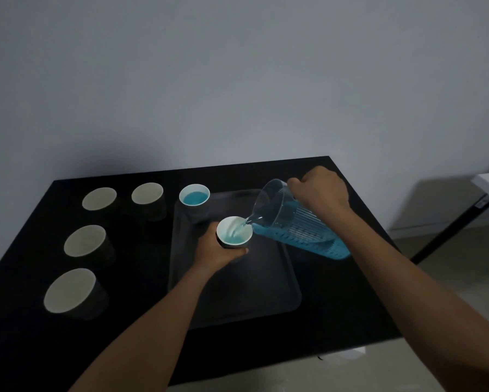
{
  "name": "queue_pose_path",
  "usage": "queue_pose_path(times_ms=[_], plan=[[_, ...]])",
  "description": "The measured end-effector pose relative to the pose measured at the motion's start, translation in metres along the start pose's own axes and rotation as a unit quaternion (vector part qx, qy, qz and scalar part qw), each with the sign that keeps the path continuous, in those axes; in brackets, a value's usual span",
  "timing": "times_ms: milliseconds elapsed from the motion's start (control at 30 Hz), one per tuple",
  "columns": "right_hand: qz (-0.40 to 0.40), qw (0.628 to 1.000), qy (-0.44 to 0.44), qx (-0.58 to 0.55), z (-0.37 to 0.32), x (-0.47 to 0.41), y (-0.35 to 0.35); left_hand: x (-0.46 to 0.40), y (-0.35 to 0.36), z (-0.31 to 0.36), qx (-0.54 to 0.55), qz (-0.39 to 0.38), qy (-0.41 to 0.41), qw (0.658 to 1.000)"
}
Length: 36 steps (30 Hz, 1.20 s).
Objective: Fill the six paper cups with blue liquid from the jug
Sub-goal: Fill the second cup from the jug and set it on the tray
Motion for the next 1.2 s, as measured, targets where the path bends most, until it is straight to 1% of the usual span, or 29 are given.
queue_pose_path(times_ms=[800,1200], plan=[[0.018,1.000,-0.009,0.023,-0.008,0.001,-0.010,0.003,-0.004,-0.001,0.003,0.011,0.002,1.000],[0.014,0.999,-0.014,0.030,-0.011,-0.001,-0.009,0.000,-0.005,-0.005,0.003,0.022,-0.005,1.000]])
Point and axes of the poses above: each hand's wrist, its own x-axis away from the middle knuckle, its own y-axis out of the palm, z = x × y, the point moved 10 cm from there along -x, towards the middle knuckle, and after that the axes turned 5 degrees about -y, right-handed, at the moved point
